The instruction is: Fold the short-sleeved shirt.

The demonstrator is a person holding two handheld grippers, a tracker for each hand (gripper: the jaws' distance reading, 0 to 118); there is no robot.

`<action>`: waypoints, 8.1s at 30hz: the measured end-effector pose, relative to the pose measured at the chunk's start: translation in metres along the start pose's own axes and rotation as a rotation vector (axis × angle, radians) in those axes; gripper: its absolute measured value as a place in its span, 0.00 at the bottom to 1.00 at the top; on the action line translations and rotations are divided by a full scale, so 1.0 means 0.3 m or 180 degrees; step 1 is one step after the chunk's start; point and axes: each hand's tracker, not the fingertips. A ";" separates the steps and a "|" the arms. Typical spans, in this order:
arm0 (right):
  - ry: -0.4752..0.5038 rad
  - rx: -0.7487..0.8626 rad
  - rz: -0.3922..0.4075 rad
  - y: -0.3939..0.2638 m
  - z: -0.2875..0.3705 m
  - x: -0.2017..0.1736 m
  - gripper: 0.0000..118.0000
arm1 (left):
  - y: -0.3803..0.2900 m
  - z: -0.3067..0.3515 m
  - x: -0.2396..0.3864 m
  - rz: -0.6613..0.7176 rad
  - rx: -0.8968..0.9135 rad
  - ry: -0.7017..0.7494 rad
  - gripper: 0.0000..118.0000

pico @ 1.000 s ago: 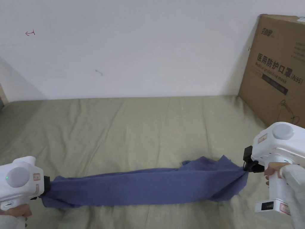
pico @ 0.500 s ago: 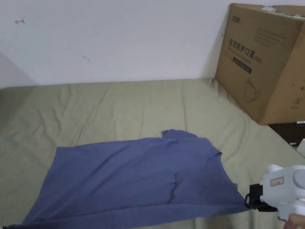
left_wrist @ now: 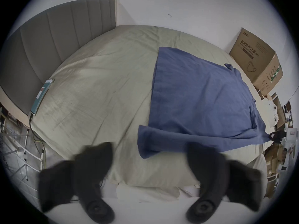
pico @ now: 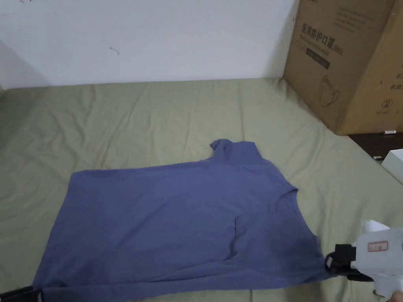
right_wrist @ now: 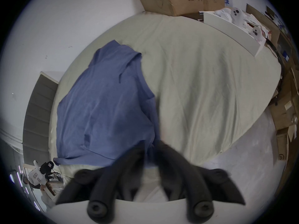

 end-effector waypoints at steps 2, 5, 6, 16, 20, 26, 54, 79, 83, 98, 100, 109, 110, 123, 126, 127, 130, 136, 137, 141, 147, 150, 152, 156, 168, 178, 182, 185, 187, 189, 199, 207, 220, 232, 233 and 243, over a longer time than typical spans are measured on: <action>0.0062 0.0055 0.0035 -0.007 0.019 -0.019 0.68 | -0.011 0.036 -0.006 0.0087 0.0174 -0.0108 0.91; 0.0020 0.0382 0.0370 -0.041 0.085 -0.065 0.69 | -0.018 0.102 -0.006 0.0160 0.0217 -0.0150 0.91; -0.0080 0.0492 0.0533 -0.060 0.114 -0.088 0.69 | -0.031 0.129 -0.007 0.0176 0.0249 -0.0176 0.89; -0.0240 0.0707 0.0893 -0.295 0.140 -0.179 0.02 | -0.184 0.175 -0.013 0.0257 0.0364 -0.0100 0.04; -0.0191 0.0510 0.0863 -0.312 0.087 -0.167 0.02 | -0.140 0.135 -0.021 0.0233 0.0355 -0.0077 0.52; -0.0251 0.0387 0.0896 -0.299 0.043 -0.164 0.02 | -0.018 -0.028 0.001 0.0144 0.0304 -0.0084 0.86; -0.0608 -0.0051 0.0978 -0.124 -0.169 -0.060 0.06 | -0.007 -0.066 0.041 0.0043 0.0140 0.0008 0.05; -0.0655 -0.0010 0.0329 0.455 -0.354 -0.273 0.04 | 0.497 -0.285 0.109 -0.0056 0.0047 0.0017 0.05; -0.0742 0.0037 0.0374 0.462 -0.385 -0.276 0.53 | 0.495 -0.337 0.104 -0.0149 -0.0058 0.0353 0.58; -0.0583 0.0340 0.0957 0.075 -0.111 -0.276 0.01 | 0.165 -0.104 0.038 0.0103 0.0240 0.0112 0.01; -0.0479 0.0194 0.0905 0.051 -0.121 -0.266 0.01 | 0.166 -0.117 0.028 0.0164 0.0195 0.0096 0.01; -0.0288 0.0203 0.0811 0.026 -0.133 -0.254 0.01 | 0.181 -0.309 0.060 0.0177 -0.0123 -0.0056 0.54; -0.0291 0.0206 0.0804 0.026 -0.132 -0.253 0.01 | 0.171 -0.335 0.064 0.0162 -0.0187 0.0051 0.43; -0.0517 0.0223 0.0597 0.192 -0.253 -0.124 0.41 | 0.202 -0.301 0.075 -0.0142 -0.0143 0.0122 0.02; -0.0494 -0.0098 0.0518 0.203 -0.344 -0.106 0.37 | 0.205 -0.285 0.072 -0.0123 -0.0158 0.0071 0.02; -0.0497 -0.0166 0.0531 0.193 -0.368 -0.112 0.26 | 0.206 -0.281 0.071 -0.0114 -0.0162 0.0056 0.02; -0.0513 -0.0071 0.0596 0.169 -0.353 -0.176 0.06 | 0.210 -0.262 0.077 -0.0097 -0.0162 0.0034 0.02; -0.0515 -0.0061 0.0617 0.181 -0.269 -0.155 0.06 | 0.233 -0.199 0.066 -0.0176 -0.0145 -0.0027 0.02; -0.0426 -0.0012 0.0568 0.186 -0.236 -0.141 0.06 | 0.236 -0.179 0.058 -0.0163 -0.0133 -0.0071 0.02; -0.0241 -0.0016 0.0452 0.190 -0.134 -0.101 0.06 | 0.225 -0.118 0.028 -0.0110 -0.0100 -0.0158 0.02; -0.0266 -0.0163 0.0493 0.076 -0.073 -0.063 0.06 | 0.116 -0.058 0.013 -0.0228 -0.0229 -0.0097 0.02; -0.0424 -0.0337 0.0654 -0.029 -0.082 -0.047 0.06 | 0.039 -0.051 0.005 -0.0284 -0.0326 0.0000 0.02; -0.0487 -0.0463 0.0703 -0.080 -0.109 -0.030 0.06 | -0.003 -0.062 -0.007 -0.0309 -0.0419 -0.0003 0.03; -0.0372 -0.0376 0.0540 -0.088 -0.150 -0.015 0.08 | -0.032 -0.084 -0.007 -0.0374 -0.0457 -0.0008 0.29; -0.0155 0.0175 0.0802 0.050 -0.027 -0.201 0.02 | 0.134 -0.014 0.058 -0.0147 0.0113 -0.0130 0.03; 0.0113 -0.0087 0.0849 0.229 -0.290 -0.345 0.39 | 0.204 -0.237 0.172 -0.0045 -0.0134 -0.0396 0.00; -0.0091 0.0212 0.0948 0.462 -0.402 -0.406 0.54 | 0.272 -0.285 0.190 -0.0083 -0.0110 -0.0400 0.00; -0.0385 0.0178 0.0976 0.618 -0.532 -0.423 0.54 | 0.303 -0.319 0.203 -0.0110 -0.0105 -0.0430 0.00; -0.0562 0.0132 0.1044 0.674 -0.598 -0.423 0.54 | 0.317 -0.325 0.226 -0.0139 -0.0133 -0.0452 0.00; -0.0684 0.0105 0.1144 0.701 -0.645 -0.409 0.54 | 0.322 -0.342 0.226 -0.0149 -0.0164 -0.0462 0.00; -0.0514 -0.0039 0.0997 0.688 -0.656 -0.413 0.03 | 0.432 -0.382 0.223 -0.0034 -0.0086 -0.0408 0.49; -0.0485 -0.0044 0.0994 0.691 -0.645 -0.407 0.03 | 0.704 -0.577 0.171 -0.0039 0.0106 0.0024 0.87; -0.0409 -0.0042 0.0900 0.690 -0.611 -0.414 0.03 | 0.751 -0.709 0.226 -0.0105 -0.0265 0.0100 0.02; 0.0081 0.0329 0.0734 0.629 -0.248 -0.382 0.03 | 0.730 -0.298 0.213 -0.0381 0.0258 -0.0233 0.02; 0.0110 0.0368 0.0745 0.610 -0.210 -0.373 0.03 | 0.715 -0.255 0.207 -0.0414 0.0319 -0.0255 0.02; 0.0108 0.0325 0.0831 0.272 0.065 -0.197 0.03 | 0.398 -0.007 0.098 -0.0559 0.0277 -0.0285 0.02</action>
